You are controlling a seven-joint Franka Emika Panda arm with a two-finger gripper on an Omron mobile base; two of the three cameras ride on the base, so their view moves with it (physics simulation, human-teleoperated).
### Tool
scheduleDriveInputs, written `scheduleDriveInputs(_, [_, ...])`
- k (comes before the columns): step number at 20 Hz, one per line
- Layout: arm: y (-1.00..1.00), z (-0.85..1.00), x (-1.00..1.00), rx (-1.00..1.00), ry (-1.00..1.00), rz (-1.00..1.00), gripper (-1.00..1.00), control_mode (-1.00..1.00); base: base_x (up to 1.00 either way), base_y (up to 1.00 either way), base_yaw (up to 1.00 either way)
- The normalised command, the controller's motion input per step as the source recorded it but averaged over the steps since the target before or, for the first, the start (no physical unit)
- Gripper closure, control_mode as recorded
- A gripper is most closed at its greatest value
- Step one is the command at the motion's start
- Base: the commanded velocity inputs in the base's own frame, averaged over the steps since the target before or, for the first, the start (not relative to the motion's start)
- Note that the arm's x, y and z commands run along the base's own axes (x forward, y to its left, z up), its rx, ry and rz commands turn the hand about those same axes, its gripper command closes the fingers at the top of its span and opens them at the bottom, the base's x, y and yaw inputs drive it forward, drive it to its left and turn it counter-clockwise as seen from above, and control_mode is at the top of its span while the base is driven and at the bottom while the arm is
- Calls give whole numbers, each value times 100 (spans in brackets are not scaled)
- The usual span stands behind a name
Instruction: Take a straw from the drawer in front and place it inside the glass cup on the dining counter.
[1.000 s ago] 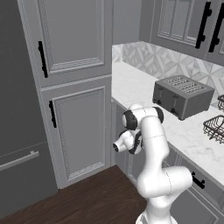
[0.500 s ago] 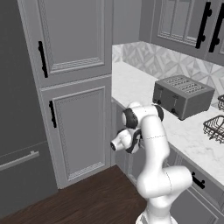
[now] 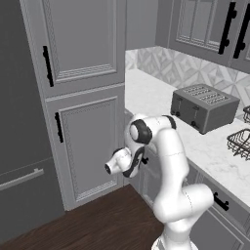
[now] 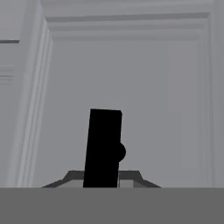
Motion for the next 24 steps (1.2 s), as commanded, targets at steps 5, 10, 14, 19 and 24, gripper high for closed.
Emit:
scheduleDriveInputs(5, [100,1,-35,0,0,0,100,-100,0,0,0])
scheduleDriveInputs(10, [100,7,-26,0,1,0,100,-100,0,0,0])
scheduleDriveInputs(14, [100,18,-18,1,4,0,-100,-100,0,0,0])
scheduleDriveInputs(19, [26,53,-18,26,12,0,-100,-100,0,0,0])
scheduleDriveInputs(24, [3,73,-11,47,30,0,-100,-100,0,0,0])
